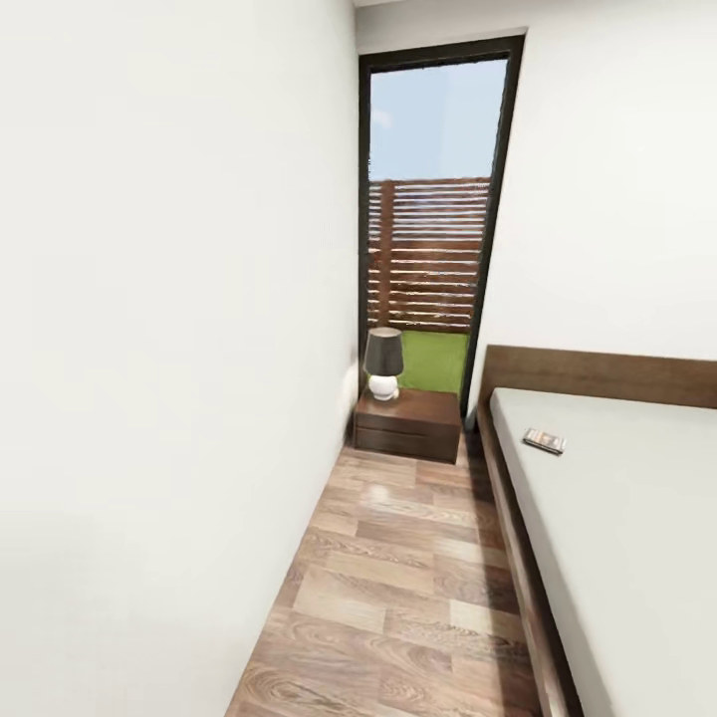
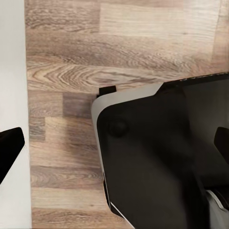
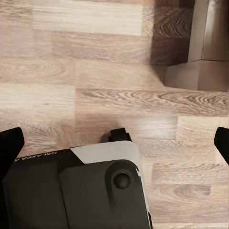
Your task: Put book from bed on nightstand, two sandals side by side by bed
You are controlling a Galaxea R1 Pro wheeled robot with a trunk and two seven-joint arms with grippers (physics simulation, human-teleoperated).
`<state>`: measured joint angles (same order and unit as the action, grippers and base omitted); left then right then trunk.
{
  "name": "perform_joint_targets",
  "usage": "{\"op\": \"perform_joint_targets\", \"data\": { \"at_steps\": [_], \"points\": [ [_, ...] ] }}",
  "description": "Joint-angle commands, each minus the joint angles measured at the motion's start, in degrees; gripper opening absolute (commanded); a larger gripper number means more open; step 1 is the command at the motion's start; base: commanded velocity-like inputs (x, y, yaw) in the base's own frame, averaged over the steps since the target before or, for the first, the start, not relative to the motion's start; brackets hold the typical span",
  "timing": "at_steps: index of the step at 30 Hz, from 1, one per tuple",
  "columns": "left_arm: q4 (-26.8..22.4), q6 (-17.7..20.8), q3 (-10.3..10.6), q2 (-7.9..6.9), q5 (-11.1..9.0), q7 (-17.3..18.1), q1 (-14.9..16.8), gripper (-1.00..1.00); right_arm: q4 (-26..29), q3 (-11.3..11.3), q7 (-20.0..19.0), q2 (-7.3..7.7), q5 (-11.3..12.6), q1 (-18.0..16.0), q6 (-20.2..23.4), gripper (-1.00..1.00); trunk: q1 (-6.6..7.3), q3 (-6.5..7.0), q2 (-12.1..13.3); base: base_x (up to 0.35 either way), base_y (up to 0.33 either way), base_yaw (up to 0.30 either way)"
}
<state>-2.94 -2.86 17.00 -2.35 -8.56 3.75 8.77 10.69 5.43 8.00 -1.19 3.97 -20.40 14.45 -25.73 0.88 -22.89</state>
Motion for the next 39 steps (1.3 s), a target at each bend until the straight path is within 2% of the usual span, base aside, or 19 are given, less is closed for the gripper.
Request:
{"op": "perform_joint_targets", "data": {
  "at_steps": [1, 19, 27, 32, 39],
  "points": [
    [0.07, -0.17, 0.48, -0.02, -0.6, 0.2, 0.02, 1.0, 0.12, 0.29, 0.22, -0.04, 0.42, 0.01, 0.22, 1.0, -0.06, -0.02, -0.03, 0.348, 0.0, -0.015],
    [0.12, 0.08, 0.49, 0.06, -0.58, 0.2, 0.02, 1.0, -0.06, 0.26, 0.17, -0.23, 0.37, 0.01, 0.27, 1.0, -0.06, -0.02, -0.03, 0.348, 0.0, -0.088],
    [0.12, 0.14, 0.49, 0.14, -0.58, 0.2, 0.02, 1.0, -4.22, 0.32, 0.17, -0.18, 0.36, 0.01, 0.07, 1.0, -0.06, -0.02, -0.03, 0.348, 0.0, -0.015],
    [0.12, 0.15, 0.49, 0.17, -0.58, 0.14, 0.02, 1.0, -9.78, 0.35, 0.16, -0.23, 0.4, 0.38, -3.6, 1.0, -0.06, -0.02, -0.03, 0.349, 0.0, -0.004],
    [0.12, 0.15, 0.49, 0.22, -0.58, 0.12, 0.02, 1.0, -12.14, 0.37, 0.17, -0.45, 0.42, 2.43, -7.38, 1.0, -0.06, -0.02, -0.03, 0.349, 0.0, -0.001]
  ]
}}
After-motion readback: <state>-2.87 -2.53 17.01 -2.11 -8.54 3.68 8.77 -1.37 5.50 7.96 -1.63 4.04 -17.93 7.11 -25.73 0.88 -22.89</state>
